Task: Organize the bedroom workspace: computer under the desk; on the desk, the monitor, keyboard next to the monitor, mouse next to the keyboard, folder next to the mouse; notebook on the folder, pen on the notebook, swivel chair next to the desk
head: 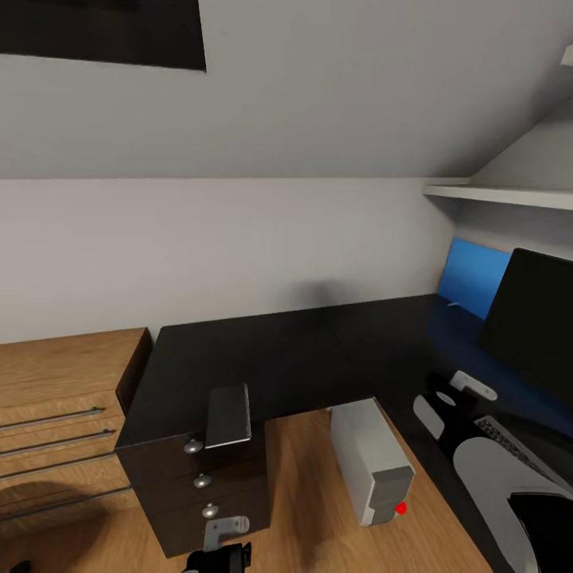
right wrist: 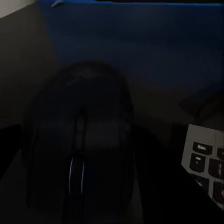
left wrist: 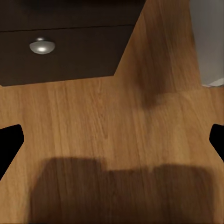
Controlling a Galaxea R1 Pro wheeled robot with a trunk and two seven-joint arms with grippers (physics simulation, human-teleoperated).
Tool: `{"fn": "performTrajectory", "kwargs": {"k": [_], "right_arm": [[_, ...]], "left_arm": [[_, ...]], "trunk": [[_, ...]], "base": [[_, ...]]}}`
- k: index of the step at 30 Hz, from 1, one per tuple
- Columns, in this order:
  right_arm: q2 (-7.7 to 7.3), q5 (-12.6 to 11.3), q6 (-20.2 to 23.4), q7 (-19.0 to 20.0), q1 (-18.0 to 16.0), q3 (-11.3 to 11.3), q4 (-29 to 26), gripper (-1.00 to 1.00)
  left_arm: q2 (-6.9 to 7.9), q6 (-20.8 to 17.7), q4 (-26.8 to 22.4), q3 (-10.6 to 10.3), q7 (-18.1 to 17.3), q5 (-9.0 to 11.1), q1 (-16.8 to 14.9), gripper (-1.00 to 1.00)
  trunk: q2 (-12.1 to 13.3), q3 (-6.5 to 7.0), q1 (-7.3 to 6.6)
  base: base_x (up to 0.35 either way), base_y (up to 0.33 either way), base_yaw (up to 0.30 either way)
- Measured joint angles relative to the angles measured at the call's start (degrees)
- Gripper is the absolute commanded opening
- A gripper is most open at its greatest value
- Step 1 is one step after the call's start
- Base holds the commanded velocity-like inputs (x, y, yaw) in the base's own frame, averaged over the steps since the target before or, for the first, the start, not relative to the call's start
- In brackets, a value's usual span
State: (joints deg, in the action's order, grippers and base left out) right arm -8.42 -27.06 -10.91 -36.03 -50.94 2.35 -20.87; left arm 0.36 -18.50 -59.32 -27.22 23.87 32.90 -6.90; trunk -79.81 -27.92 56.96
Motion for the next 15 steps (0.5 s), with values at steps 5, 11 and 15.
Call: {"fn": "performTrajectory", "kwargs": {"k": [5, 11, 15], "right_arm": [[-0.07, 3.0, 0.2, -1.6, 0.0, 0.0, 0.0, -1.0], [-0.07, 3.3, 0.2, -1.8, 0.0, 0.0, 0.0, -1.0], [-0.06, 3.3, 0.2, -1.8, 0.0, 0.0, 0.0, -1.0]], "left_arm": [[-0.04, 0.0, 0.0, -0.2, 0.0, 0.0, 0.0, 1.0], [-0.04, 0.0, 0.0, -0.2, 0.1, -0.1, 0.0, 1.0], [-0.04, 0.0, 0.0, -0.2, 0.1, -0.1, 0.0, 1.0]], "trunk": [[-2.0, -0.9, 1.1], [-4.4, -1.98, 2.42], [-6.0, -2.69, 3.3]], "base": [[0.0, 0.0, 0.0], [0.0, 0.0, 0.0], [0.0, 0.0, 0.0]]}}
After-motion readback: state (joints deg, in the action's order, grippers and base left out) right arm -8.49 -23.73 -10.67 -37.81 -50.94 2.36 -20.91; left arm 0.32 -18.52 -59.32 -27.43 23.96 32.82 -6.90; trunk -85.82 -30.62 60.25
